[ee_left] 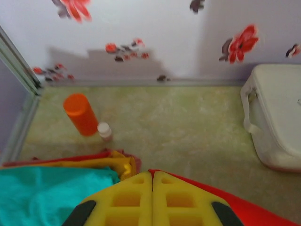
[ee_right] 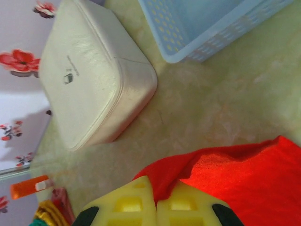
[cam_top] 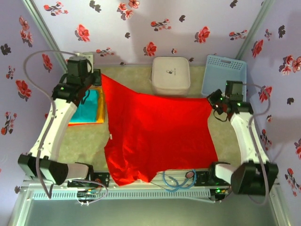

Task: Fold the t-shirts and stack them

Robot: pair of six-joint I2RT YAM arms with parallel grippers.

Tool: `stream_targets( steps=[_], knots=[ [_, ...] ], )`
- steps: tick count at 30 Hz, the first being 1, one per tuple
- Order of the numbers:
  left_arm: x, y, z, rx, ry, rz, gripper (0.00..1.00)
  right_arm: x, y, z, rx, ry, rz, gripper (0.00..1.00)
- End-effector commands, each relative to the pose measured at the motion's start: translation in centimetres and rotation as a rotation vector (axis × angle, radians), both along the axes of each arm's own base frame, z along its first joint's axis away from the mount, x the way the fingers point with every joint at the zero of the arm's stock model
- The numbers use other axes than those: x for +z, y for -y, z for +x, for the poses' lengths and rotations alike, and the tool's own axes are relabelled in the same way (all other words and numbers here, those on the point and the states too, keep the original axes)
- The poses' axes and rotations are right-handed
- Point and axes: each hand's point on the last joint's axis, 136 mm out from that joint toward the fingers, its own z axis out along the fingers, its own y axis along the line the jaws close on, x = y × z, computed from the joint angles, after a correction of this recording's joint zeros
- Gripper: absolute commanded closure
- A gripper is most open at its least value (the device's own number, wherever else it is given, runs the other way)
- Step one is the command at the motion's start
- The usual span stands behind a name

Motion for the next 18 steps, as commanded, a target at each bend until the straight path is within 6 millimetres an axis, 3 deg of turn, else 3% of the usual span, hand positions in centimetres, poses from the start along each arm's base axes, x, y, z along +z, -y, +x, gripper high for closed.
stream_targets(
  steps=[1,5,9,13,18],
  knots=[
    [1.1,0.9,2.3,0.003,0.080,-0.107,1.00,-1.0,-0.3,4.3,0.096,0.090,-0.027,1.00],
    [-1.2,1.2,3.2,0.014,0.021,-0.121,1.00,-3.1,-0.3,7.5,0.145,0.082,-0.041,1.00],
    [-2.8,1.0,3.0,0.037,-0.024,-0.133,1.00,-5.5,-0.6,9.0,0.201,0.021,-0.029,1.00],
    [-4.6,0.7,1.5,0.069,-0.096,-0.158,1.00,-6.8,-0.2,8.7,0.219,-0.028,-0.023,1.00],
    [-6.9,-0.1,-2.2,0.131,-0.170,-0.230,1.00,-7.8,0.7,6.2,0.223,-0.111,-0.074,1.00]
  ],
)
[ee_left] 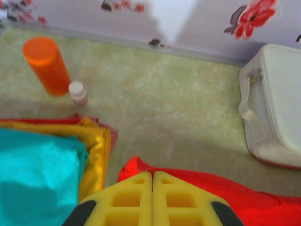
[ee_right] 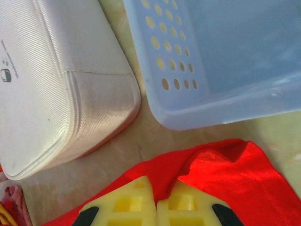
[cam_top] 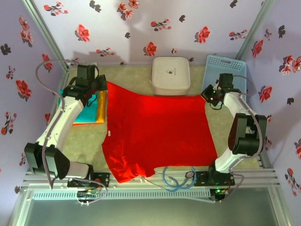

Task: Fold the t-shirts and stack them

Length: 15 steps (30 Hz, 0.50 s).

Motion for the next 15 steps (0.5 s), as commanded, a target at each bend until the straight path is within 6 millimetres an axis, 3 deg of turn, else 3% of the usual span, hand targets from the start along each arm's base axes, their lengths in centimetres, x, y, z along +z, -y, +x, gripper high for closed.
stream_targets(
  steps=[1,7,15],
  knots=[
    [-0.2,-1.0,-3.2,0.071,-0.039,-0.082,1.00,0.6,0.5,-1.8,0.033,-0.026,-0.045,1.00],
    [-2.0,-0.6,-8.2,0.102,-0.105,-0.160,1.00,-0.4,1.2,-5.4,0.038,-0.094,-0.110,1.00],
    [-6.6,0.4,-13.5,0.152,-0.202,-0.260,1.00,-3.0,1.7,-8.8,0.032,-0.170,-0.144,1.00]
  ],
)
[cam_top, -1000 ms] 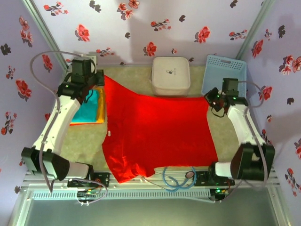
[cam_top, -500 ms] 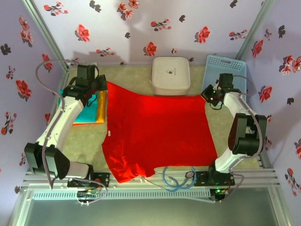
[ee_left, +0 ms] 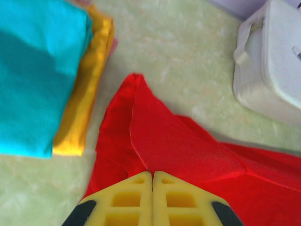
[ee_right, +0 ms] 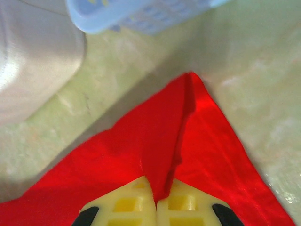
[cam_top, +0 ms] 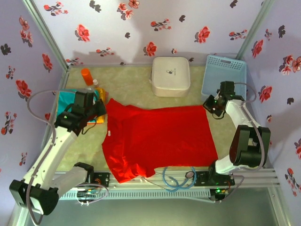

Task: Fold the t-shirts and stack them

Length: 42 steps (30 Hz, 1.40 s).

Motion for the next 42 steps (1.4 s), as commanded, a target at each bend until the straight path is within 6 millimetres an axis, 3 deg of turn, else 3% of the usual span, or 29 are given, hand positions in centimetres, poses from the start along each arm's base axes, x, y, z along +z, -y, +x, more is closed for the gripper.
stream_targets(
  steps=[1,17,26,28,32,35,38,42],
  knots=[
    [-2.5,-0.3,-2.1,0.072,-0.068,-0.052,1.00,-1.5,0.8,-2.1,-0.001,-0.056,-0.043,1.00],
    [-7.7,-1.9,-5.8,0.166,-0.156,-0.062,1.00,-5.2,1.4,-5.8,-0.035,-0.225,-0.076,1.00],
    [-10.9,-2.3,-8.0,0.196,-0.240,-0.063,1.00,-7.6,1.5,-6.4,-0.036,-0.272,-0.079,0.97],
    [-11.7,-2.3,-8.6,0.195,-0.261,-0.064,0.96,-7.8,1.5,-6.6,-0.036,-0.282,-0.081,0.92],
    [-12.4,-2.7,-9.7,0.175,-0.300,-0.035,0.60,-7.1,1.8,-6.6,-0.036,-0.274,-0.098,0.66],
    [-10.8,-3.2,-9.6,0.125,-0.286,0.040,0.46,-5.3,2.3,-6.0,-0.042,-0.235,-0.132,0.41],
    [-8.5,-2.8,-7.6,0.061,-0.222,0.087,0.43,-3.2,2.6,-4.6,-0.050,-0.158,-0.147,0.35],
    [-6.2,-1.5,-4.0,-0.030,-0.164,0.133,0.56,-1.7,2.1,-2.2,-0.036,-0.074,-0.136,0.35]
  ],
)
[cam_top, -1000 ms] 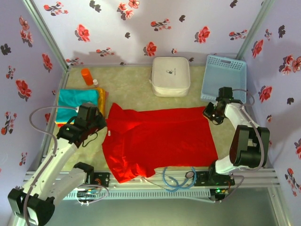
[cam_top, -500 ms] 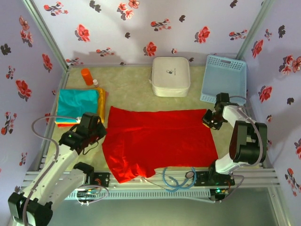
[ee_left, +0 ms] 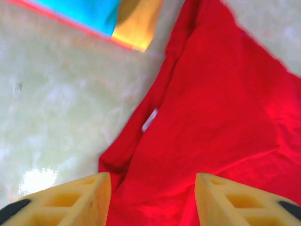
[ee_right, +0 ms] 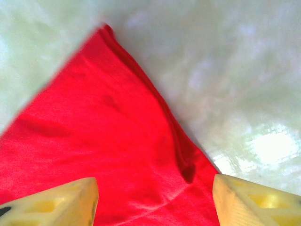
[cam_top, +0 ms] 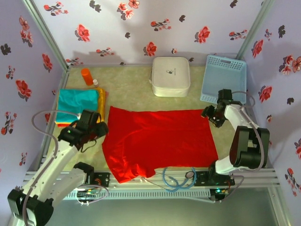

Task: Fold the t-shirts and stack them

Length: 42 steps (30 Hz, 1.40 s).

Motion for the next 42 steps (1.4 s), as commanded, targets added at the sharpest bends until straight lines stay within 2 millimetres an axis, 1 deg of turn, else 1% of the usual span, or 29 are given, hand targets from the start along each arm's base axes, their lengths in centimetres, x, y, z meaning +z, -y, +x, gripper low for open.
stream_targets(
  steps=[1,2,7,10,12,14,18,24,27,30,33,39,42],
  knots=[
    [2.0,0.6,3.3,-0.109,0.058,0.076,0.58,1.7,-0.1,2.3,0.017,0.078,-0.025,0.36],
    [2.2,0.8,4.2,-0.129,0.055,0.077,0.58,1.6,-0.3,2.7,0.029,0.076,-0.024,0.36],
    [1.3,1.8,8.5,-0.203,-0.001,0.072,0.60,-0.2,-2.1,4.4,0.082,0.041,0.003,0.39],
    [0.3,1.9,10.6,-0.231,-0.040,0.092,0.60,-1.6,-2.9,5.1,0.093,0.023,0.019,0.40],
    [-0.9,1.9,11.7,-0.234,-0.081,0.099,0.58,-2.5,-3.1,5.4,0.091,0.008,0.030,0.41],
    [-1.9,2.0,12.6,-0.232,-0.108,0.102,0.57,-3.3,-3.1,5.4,0.085,-0.011,0.032,0.42],
    [-3.7,2.5,14.6,-0.222,-0.117,0.096,0.56,-4.3,-2.8,5.4,0.080,-0.026,0.016,0.44],
    [-5.4,2.5,17.2,-0.188,-0.112,0.084,0.58,-5.2,-2.4,5.3,0.081,-0.056,-0.008,0.46],
    [-6.4,2.4,18.1,-0.176,-0.128,0.081,0.61,-5.3,-2.0,5.3,0.073,-0.069,-0.028,0.47],
    [-7.3,2.2,18.7,-0.148,-0.137,0.076,0.69,-5.4,-1.7,5.2,0.063,-0.075,-0.041,0.51],
    [-7.9,2.2,19.3,-0.124,-0.136,0.064,0.74,-5.3,-1.4,5.2,0.050,-0.078,-0.050,0.52],
    [-9.0,2.0,19.1,-0.115,-0.164,0.066,0.78,-5.2,-0.4,4.9,0.017,-0.085,-0.070,0.52],
    [-9.2,1.8,19.2,-0.099,-0.160,0.059,0.87,-5.3,0.1,4.9,0.001,-0.086,-0.072,0.52]
  ],
)
